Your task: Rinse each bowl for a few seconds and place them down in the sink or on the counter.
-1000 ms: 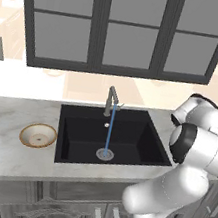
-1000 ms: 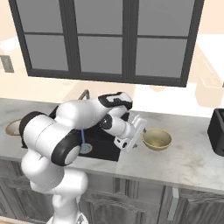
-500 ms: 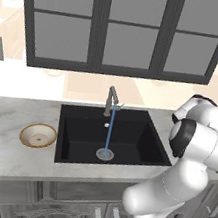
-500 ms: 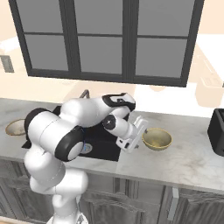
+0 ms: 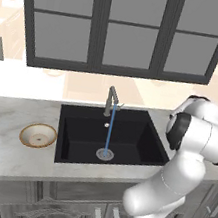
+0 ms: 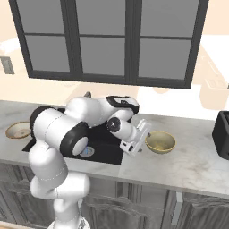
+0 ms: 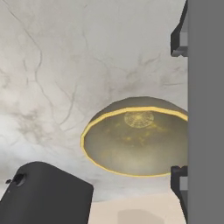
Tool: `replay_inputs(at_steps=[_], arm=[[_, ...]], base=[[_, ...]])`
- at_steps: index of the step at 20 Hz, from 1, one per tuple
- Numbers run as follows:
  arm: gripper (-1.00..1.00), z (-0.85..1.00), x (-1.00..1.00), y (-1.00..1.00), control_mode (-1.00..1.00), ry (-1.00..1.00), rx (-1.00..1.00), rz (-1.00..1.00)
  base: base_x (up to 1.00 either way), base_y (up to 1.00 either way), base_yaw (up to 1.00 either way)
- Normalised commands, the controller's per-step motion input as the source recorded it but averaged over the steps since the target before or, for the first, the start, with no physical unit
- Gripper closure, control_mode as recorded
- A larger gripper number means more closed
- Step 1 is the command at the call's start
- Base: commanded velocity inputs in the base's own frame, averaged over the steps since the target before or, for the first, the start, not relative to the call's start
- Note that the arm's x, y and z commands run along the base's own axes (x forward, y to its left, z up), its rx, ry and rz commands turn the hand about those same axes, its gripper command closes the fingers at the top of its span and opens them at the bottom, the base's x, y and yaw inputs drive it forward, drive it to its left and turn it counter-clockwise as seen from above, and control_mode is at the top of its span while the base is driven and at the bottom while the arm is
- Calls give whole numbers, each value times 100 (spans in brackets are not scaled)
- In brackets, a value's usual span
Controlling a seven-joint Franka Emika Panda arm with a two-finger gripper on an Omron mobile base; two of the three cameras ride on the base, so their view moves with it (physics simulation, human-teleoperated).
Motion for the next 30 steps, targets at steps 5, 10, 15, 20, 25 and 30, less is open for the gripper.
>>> replay_inputs(at_steps=[5, 10, 15, 20, 25, 30], arm=[[-100, -9, 15, -3, -100, 1, 0, 2], [-100, -5, 15, -12, -100, 0, 3, 3], [-100, -6, 12, -18, -100, 0, 5, 4], [-100, -5, 12, -16, -100, 3, 6, 5], [-100, -1, 17, -9, -100, 2, 3, 5], [-100, 0, 24, -8, -100, 4, 3, 4]], base=[[0, 0, 0], [0, 0, 0], [0, 0, 0], [0, 0, 0], [0, 0, 0], [0, 0, 0]])
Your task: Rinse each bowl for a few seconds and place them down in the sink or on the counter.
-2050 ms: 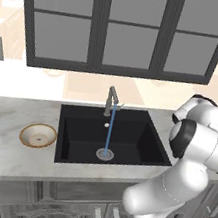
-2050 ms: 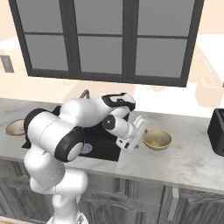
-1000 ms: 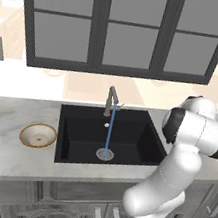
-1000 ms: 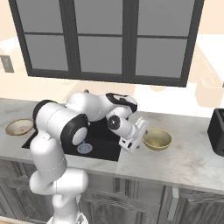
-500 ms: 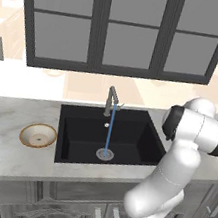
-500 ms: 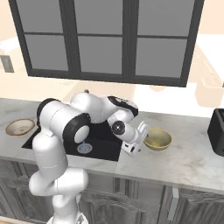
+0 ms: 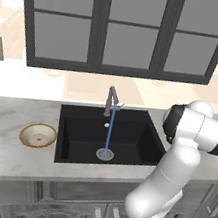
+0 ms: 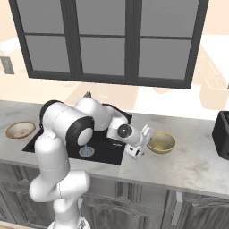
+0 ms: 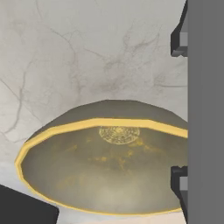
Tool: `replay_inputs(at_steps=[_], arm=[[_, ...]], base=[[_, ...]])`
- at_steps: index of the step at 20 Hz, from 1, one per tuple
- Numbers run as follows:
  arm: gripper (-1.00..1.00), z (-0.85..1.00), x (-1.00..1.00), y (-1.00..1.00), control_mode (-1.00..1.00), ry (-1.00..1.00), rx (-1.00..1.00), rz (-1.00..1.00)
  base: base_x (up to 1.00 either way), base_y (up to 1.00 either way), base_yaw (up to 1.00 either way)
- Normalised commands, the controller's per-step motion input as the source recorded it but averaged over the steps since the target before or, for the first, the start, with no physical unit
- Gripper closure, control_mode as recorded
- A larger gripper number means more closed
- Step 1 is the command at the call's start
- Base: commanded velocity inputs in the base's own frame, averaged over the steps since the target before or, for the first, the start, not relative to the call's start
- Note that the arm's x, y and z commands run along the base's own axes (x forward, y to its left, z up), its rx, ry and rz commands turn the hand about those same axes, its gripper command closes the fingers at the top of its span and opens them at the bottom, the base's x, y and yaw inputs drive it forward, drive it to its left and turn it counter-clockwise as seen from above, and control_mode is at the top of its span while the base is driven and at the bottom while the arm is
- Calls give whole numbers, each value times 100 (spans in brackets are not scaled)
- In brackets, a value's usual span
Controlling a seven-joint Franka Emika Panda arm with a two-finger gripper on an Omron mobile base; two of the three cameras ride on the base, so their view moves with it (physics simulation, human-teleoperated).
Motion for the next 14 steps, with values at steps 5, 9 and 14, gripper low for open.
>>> replay_inputs(at_steps=[5, 9, 14], arm=[[-100, 0, 23, -8, -100, 7, 4, 3], [-100, -3, 8, -21, -100, 7, 8, 2], [-100, -7, 0, -33, -100, 7, 10, 0]], base=[[0, 0, 0], [0, 0, 0], [0, 0, 0]])
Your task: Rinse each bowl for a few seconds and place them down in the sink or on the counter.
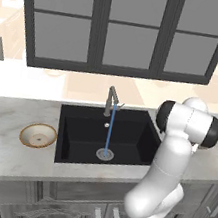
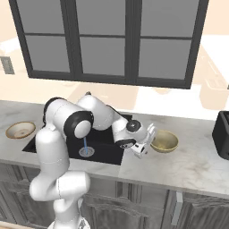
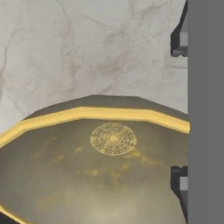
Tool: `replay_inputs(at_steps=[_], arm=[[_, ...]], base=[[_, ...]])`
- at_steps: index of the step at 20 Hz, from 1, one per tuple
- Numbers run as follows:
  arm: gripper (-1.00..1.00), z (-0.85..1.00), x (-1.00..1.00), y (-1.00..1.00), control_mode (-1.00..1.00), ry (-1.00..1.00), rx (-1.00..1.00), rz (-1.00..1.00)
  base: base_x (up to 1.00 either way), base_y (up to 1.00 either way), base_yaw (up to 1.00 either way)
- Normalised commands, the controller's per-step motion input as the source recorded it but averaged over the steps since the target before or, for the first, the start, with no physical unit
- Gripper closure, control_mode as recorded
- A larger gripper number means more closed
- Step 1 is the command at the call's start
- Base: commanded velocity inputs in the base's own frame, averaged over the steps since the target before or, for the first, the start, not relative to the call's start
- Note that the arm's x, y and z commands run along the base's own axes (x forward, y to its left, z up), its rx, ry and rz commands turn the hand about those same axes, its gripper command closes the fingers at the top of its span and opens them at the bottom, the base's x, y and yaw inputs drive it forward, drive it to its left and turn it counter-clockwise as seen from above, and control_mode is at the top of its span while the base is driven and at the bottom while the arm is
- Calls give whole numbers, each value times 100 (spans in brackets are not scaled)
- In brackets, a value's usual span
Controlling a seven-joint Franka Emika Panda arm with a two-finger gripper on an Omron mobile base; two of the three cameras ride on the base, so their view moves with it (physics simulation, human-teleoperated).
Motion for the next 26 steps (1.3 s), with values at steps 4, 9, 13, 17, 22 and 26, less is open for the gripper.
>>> replay_inputs(at_steps=[4, 9, 13, 17, 22, 26], arm=[[-100, -4, 0, -32, -100, 7, 10, 0], [100, -10, 7, -17, -100, 11, 6, 0], [100, -5, 1, -25, -100, 7, 8, 0], [100, 0, -2, -10, -100, 2, 4, 0], [100, 0, -17, 1, -100, 0, 0, 0], [100, 2, -26, 2, -100, -6, 0, 0]], base=[[0, 0, 0], [0, 0, 0], [0, 0, 0], [0, 0, 0], [0, 0, 0], [0, 0, 0]])
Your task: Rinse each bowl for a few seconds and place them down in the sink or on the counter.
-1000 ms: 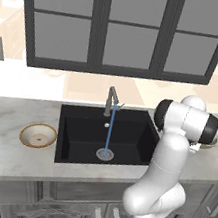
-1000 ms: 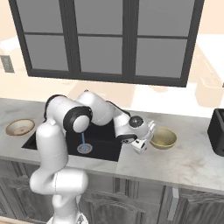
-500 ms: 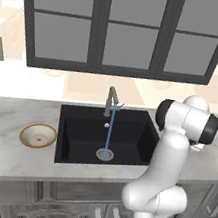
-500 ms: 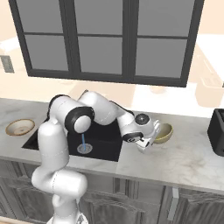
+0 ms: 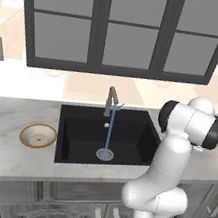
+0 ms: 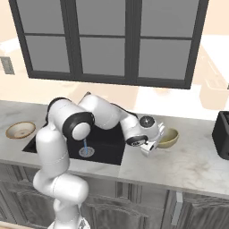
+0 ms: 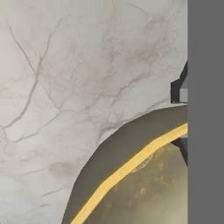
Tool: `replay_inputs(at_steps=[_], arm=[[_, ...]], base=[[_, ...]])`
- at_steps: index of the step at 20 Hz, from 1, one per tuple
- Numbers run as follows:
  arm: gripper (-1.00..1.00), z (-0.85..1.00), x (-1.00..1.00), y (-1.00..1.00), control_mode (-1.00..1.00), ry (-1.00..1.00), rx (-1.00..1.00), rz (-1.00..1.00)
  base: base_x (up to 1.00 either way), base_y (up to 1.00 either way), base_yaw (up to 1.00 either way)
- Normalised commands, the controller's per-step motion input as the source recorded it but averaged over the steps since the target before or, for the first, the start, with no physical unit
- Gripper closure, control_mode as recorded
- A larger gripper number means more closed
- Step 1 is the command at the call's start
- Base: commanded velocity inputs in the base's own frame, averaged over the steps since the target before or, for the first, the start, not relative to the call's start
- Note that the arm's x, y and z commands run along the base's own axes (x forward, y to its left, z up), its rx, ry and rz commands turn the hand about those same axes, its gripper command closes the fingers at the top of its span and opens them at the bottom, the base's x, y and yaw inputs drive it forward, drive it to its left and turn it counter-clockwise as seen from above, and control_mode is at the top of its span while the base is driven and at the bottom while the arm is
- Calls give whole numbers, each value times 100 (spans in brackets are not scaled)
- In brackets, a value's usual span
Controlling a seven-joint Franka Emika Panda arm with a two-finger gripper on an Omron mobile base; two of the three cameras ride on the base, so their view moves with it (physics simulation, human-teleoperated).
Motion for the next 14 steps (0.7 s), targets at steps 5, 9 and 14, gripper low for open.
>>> replay_inputs(at_steps=[5, 9, 14], arm=[[100, 30, -40, 1, -100, -9, 0, 1], [100, 47, -42, 12, -100, -9, 0, 7], [100, 37, -38, 20, -100, -4, 1, 10]], base=[[0, 0, 0], [0, 0, 0], [0, 0, 0]])
